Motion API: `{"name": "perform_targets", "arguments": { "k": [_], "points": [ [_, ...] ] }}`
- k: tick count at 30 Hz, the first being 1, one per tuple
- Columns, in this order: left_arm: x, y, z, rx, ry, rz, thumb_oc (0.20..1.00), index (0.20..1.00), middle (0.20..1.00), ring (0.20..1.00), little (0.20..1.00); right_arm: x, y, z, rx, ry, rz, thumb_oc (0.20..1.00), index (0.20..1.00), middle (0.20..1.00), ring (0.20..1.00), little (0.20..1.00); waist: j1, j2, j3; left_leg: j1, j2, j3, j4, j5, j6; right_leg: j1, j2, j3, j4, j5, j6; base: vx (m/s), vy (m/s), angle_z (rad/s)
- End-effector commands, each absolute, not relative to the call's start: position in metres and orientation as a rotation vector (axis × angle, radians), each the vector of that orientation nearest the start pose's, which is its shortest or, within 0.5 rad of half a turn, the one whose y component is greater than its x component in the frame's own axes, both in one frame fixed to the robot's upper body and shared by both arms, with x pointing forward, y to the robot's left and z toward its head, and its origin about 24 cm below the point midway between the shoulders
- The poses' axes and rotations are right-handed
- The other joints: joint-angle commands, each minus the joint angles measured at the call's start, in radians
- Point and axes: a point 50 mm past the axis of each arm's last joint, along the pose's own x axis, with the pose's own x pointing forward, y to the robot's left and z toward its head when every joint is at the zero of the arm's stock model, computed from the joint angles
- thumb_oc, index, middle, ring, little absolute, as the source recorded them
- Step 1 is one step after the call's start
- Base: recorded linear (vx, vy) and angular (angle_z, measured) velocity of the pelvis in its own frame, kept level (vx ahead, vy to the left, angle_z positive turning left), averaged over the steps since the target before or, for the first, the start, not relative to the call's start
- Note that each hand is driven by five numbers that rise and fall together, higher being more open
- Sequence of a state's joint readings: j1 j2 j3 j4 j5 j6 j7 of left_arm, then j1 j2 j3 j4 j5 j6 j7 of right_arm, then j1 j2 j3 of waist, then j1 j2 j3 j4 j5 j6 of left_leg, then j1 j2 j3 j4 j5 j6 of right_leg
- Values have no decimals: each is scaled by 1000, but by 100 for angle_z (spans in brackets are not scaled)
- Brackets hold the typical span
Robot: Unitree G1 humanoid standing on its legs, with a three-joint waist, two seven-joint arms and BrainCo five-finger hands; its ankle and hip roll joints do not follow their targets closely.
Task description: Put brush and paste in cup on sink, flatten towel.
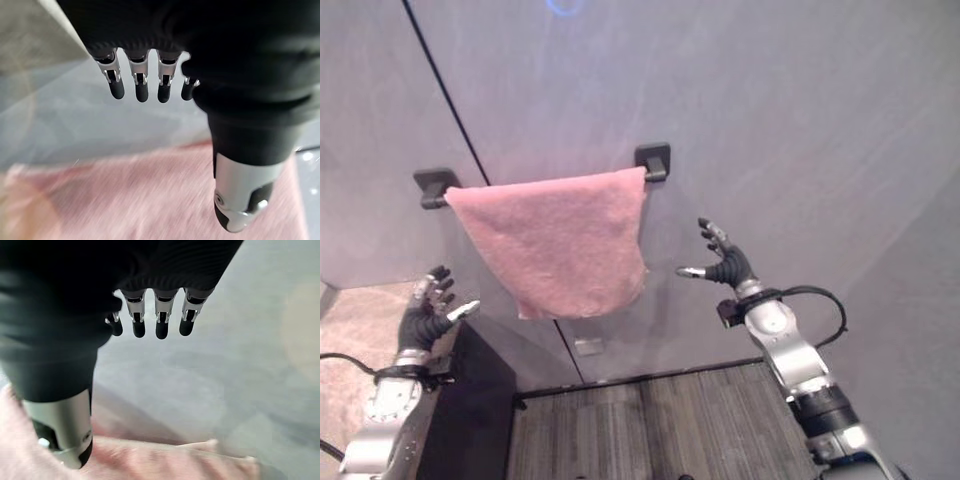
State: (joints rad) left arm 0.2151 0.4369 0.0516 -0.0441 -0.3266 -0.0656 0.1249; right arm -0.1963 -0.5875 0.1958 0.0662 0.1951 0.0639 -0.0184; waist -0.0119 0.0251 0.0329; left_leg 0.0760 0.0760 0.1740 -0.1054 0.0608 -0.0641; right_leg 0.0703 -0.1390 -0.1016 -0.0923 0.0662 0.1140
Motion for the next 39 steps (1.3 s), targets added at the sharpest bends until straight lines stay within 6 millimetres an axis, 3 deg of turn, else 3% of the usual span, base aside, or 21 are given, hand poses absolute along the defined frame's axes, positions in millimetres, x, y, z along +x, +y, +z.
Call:
{"name": "perform_targets", "arguments": {
  "k": [1, 2, 3, 8, 12, 14, 16, 18, 19, 20, 21, 22, 23, 24, 25, 27, 28, 29, 31, 34, 39],
  "points": [
    [210, 262, 39, 146, 67, 183, 1000, 1000, 1000, 1000, 1000, 293, -216, 98, -404, -91, 88, 1000, 1000, 1000, 1000, 1000, -7, -37, 3, 62, 1, -7, 18, -88, 18, 22, -77, -21, 5, 19, 49, -34, -26, -2],
    [206, 258, 25, 121, 124, 173, 1000, 1000, 1000, 1000, 1000, 287, -223, 84, -389, -40, 57, 1000, 1000, 1000, 1000, 1000, -14, -32, 4, 59, 2, -6, 18, -85, 17, 21, -77, -21, 5, 19, 48, 0, 0, 0],
    [206, 258, 25, 121, 124, 173, 1000, 1000, 1000, 1000, 1000, 287, -223, 84, -389, -39, 57, 1000, 1000, 1000, 1000, 1000, -13, -32, 3, 59, 2, -7, 18, -85, 17, 21, -76, -22, 5, 19, 48, 0, 0, 0],
    [197, 246, -8, 85, 262, 133, 1000, 1000, 1000, 1000, 1000, 264, -243, 40, -341, 117, -58, 1000, 1000, 1000, 1000, 1000, -37, -16, 7, 45, 9, -10, 18, -72, 11, 15, -67, -24, 5, 16, 44, -11, -16, 1],
    [195, 243, -19, 91, 313, 129, 1000, 1000, 1000, 1000, 1000, 255, -250, 25, -325, 178, -100, 1000, 1000, 1000, 1000, 1000, -47, -10, 9, 34, 13, -15, 18, -65, 6, 10, -61, -27, 6, 14, 40, -30, -38, 4],
    [188, 243, -39, 107, 404, 139, 1000, 1000, 1000, 1000, 1000, 240, -262, 2, -342, 279, -156, 1000, 1000, 1000, 1000, 1000, -62, -2, 13, 25, 19, -18, 18, -54, 0, 4, -54, -31, 12, 9, 34, -38, -56, 4],
    [186, 244, -45, 120, 432, 145, 1000, 1000, 1000, 1000, 1000, 236, -265, -5, -351, 311, -170, 1000, 1000, 1000, 1000, 1000, -65, 0, 13, 23, 23, -19, 18, -51, -3, 4, -51, -33, 13, 7, 32, -22, -46, 7],
    [176, 243, -72, 155, 568, 161, 1000, 1000, 1000, 1000, 1000, 223, -274, -29, -426, 433, -200, 1000, 1000, 1000, 1000, 1000, -72, 3, 13, 21, 27, -22, 18, -43, -9, 4, -43, -36, 17, 1, 27, -28, -64, 7],
    [168, 245, -85, 194, 643, 164, 1000, 1000, 1000, 1000, 1000, 216, -280, -40, -463, 497, -217, 1000, 1000, 1000, 1000, 1000, -74, 3, 12, 21, 30, -23, 18, -42, -11, 3, -41, -37, 19, -1, 25, -10, -35, 8],
    [169, 244, -85, 194, 641, 164, 1000, 1000, 1000, 1000, 1000, 216, -280, -40, -464, 495, -217, 1000, 1000, 1000, 1000, 1000, -74, 4, 12, 21, 31, -23, 18, -42, -11, 2, -41, -37, 19, -2, 25, -7, -46, 7],
    [156, 244, -107, 291, 772, 156, 1000, 1000, 1000, 1000, 1000, 203, -286, -61, -477, 609, -246, 1000, 1000, 1000, 1000, 1000, -81, 5, 11, 22, 35, -25, 18, -39, -14, 0, -36, -38, 24, -7, 21, 5, -33, 5],
    [155, 242, -112, 423, 801, 115, 1000, 1000, 1000, 1000, 1000, 196, -289, -72, -517, 677, -250, 1000, 1000, 1000, 1000, 1000, -84, 6, 16, 28, 37, -24, 18, -42, -15, 4, -33, -36, 27, -12, 20, -3, -33, 5],
    [155, 242, -112, 423, 800, 115, 1000, 1000, 1000, 1000, 1000, 196, -289, -72, -517, 676, -250, 1000, 1000, 1000, 1000, 1000, -84, 6, 15, 25, 36, -24, 18, -39, -15, 1, -33, -36, 27, -10, 20, 13, -28, 3],
    [147, 241, -121, 589, 860, 47, 1000, 1000, 1000, 1000, 1000, 183, -294, -87, -586, 778, -254, 1000, 1000, 1000, 1000, 1000, -87, 7, 12, 27, 39, -23, 18, -41, -16, -1, -29, -35, 29, -14, 18, 0, 0, 0],
    [148, 240, -121, 589, 858, 47, 1000, 1000, 1000, 1000, 1000, 184, -294, -87, -586, 776, -255, 1000, 1000, 1000, 1000, 1000, -86, 7, 13, 28, 40, -23, 18, -42, -16, -1, -29, -35, 30, -14, 18, 0, 0, 0],
    [127, 239, -140, 648, 1002, 19, 1000, 1000, 1000, 1000, 1000, 157, -300, -111, -572, 957, -294, 1000, 1000, 1000, 1000, 1000, -92, 10, 14, 35, 45, -22, 18, -41, -19, -3, -23, -33, 43, -24, 13, 28, -31, -2],
    [128, 239, -140, 648, 1000, 19, 1000, 1000, 1000, 1000, 1000, 157, -300, -110, -572, 955, -295, 1000, 1000, 1000, 1000, 1000, -92, 11, 16, 35, 45, -22, 18, -42, -19, -4, -22, -32, 44, -26, 13, 33, -49, 0],
    [123, 236, -145, 671, 1036, -8, 1000, 1000, 1000, 1000, 1000, 139, -300, -123, -583, 1067, -290, 1000, 1000, 1000, 1000, 1000, -93, 13, 18, 40, 53, -20, 18, -39, -20, -12, -17, -30, 67, -38, 8, 21, -50, -4],
    [116, 237, -149, 691, 1082, -11, 1000, 1000, 1000, 1000, 1000, 125, -302, -129, -586, 1147, -296, 1000, 1000, 1000, 1000, 1000, -94, 13, 25, 46, 63, -19, 18, -37, -20, -27, -4, -24, 109, -63, -1, 18, -60, -7],
    [110, 243, -151, 725, 1118, -11, 1000, 1000, 1000, 1000, 1000, 114, -306, -132, -593, 1201, -302, 1000, 1000, 1000, 1000, 1000, -99, 12, 46, 44, 96, -17, 18, -16, -32, -67, 34, -19, 180, -104, -16, -31, -113, -4],
    [100, 254, -153, 713, 1186, 35, 1000, 1000, 1000, 1000, 1000, 111, -302, -134, -639, 1207, -231, 1000, 1000, 1000, 1000, 1000, -99, 5, 56, 15, 145, -25, 19, 35, -59, -84, 79, -33, 193, -135, -42, -42, -204, -2]
  ]
}}
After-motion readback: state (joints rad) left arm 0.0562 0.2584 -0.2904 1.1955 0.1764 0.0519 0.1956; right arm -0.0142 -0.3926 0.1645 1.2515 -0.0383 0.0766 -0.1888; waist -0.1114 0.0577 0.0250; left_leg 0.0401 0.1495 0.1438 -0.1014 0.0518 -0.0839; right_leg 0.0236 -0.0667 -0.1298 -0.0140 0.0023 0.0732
